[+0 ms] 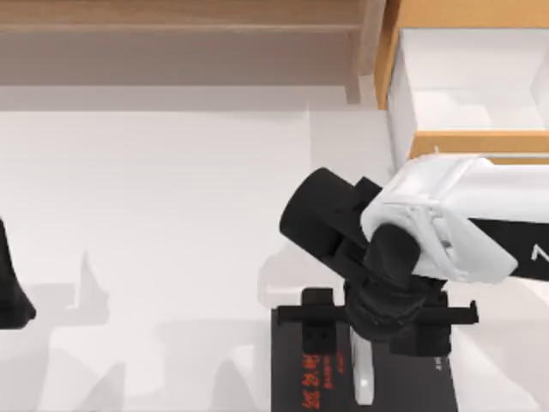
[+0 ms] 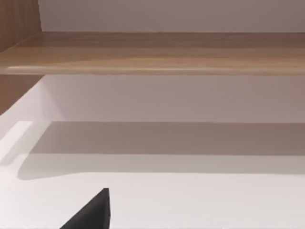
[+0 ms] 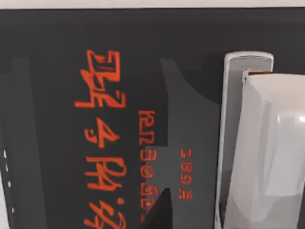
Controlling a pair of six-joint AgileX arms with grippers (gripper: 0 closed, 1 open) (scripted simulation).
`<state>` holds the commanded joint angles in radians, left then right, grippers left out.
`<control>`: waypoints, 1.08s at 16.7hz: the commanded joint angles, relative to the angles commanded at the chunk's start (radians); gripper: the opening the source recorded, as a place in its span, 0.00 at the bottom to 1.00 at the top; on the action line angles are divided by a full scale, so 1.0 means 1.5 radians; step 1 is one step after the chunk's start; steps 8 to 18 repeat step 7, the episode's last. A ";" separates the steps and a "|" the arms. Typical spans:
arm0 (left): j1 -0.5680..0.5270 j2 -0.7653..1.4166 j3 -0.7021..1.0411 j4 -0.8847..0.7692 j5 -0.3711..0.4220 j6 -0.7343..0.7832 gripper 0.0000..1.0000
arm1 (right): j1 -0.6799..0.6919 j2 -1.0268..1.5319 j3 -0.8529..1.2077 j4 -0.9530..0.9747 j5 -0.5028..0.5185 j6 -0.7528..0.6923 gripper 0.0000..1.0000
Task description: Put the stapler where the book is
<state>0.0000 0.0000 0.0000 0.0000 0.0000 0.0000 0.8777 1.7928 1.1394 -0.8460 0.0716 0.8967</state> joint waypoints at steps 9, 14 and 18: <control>0.000 0.000 0.000 0.000 0.000 0.000 1.00 | 0.000 0.000 0.000 0.000 0.000 0.000 1.00; 0.000 0.000 0.000 0.000 0.000 0.000 1.00 | 0.000 0.000 0.000 0.000 0.000 0.000 1.00; 0.000 0.000 0.000 0.000 0.000 0.000 1.00 | 0.000 0.000 0.000 0.000 0.000 0.000 1.00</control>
